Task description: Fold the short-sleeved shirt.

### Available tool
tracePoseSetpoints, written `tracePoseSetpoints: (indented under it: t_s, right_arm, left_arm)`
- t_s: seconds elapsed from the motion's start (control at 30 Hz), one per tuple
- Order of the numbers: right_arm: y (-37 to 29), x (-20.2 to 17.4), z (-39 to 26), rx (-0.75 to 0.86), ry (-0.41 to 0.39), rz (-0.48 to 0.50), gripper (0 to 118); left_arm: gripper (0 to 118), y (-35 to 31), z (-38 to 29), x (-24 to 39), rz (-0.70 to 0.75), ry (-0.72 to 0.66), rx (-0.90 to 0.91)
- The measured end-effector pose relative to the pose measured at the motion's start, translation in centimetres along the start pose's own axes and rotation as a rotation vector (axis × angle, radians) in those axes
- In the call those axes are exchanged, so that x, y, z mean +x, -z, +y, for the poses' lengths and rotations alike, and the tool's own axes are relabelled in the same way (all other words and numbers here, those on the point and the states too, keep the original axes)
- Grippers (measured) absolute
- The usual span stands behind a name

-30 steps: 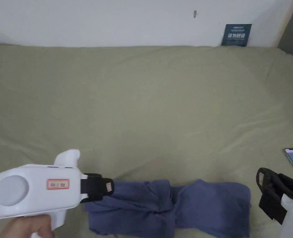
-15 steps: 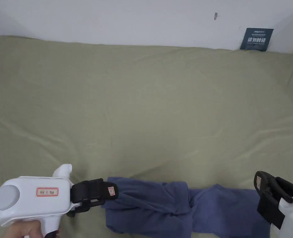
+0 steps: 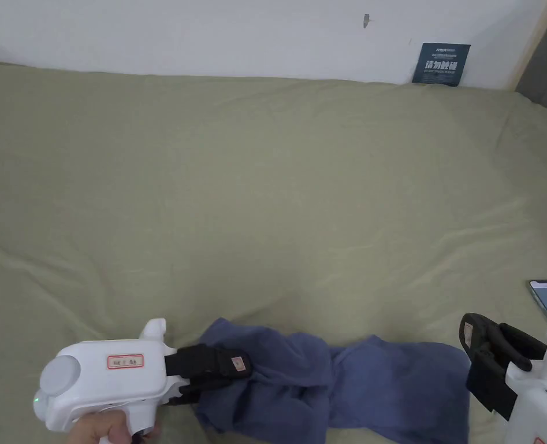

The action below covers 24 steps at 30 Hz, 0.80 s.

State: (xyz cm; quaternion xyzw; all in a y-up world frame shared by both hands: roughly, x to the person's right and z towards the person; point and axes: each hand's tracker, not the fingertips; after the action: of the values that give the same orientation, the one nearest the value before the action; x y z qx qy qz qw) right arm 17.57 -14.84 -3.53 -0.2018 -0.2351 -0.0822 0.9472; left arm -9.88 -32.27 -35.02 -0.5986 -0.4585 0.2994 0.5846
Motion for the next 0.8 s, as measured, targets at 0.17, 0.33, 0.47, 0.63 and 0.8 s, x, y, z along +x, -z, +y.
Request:
tracePoseSetpoints:
  t_s: [0.17,0.33,0.47,0.63,0.8]
  right_arm:
    - [-0.1,0.1,0.7,0.025,-0.018,0.011,2]
    - [-0.1,-0.4,1.5,0.058,-0.011,0.039,2]
    - [0.3,-0.9,1.7,0.065,-0.008,0.078,2]
    - [0.5,-1.8,1.8,0.068,-0.017,0.101,2]
    - [-0.4,-2.0,1.9,0.079,-0.032,0.106,2]
  left_arm:
    - [34,-4.6,0.6,1.4,0.106,0.052,0.117]
    - [34,-11.5,-1.5,3.5,0.202,0.08,0.219]
    - [34,-17.8,-2.5,4.5,0.328,0.097,0.326]
    - [34,-18.7,-2.6,7.4,0.525,0.177,0.312]
    - [34,-14.7,-2.4,12.9,0.672,0.359,0.247]
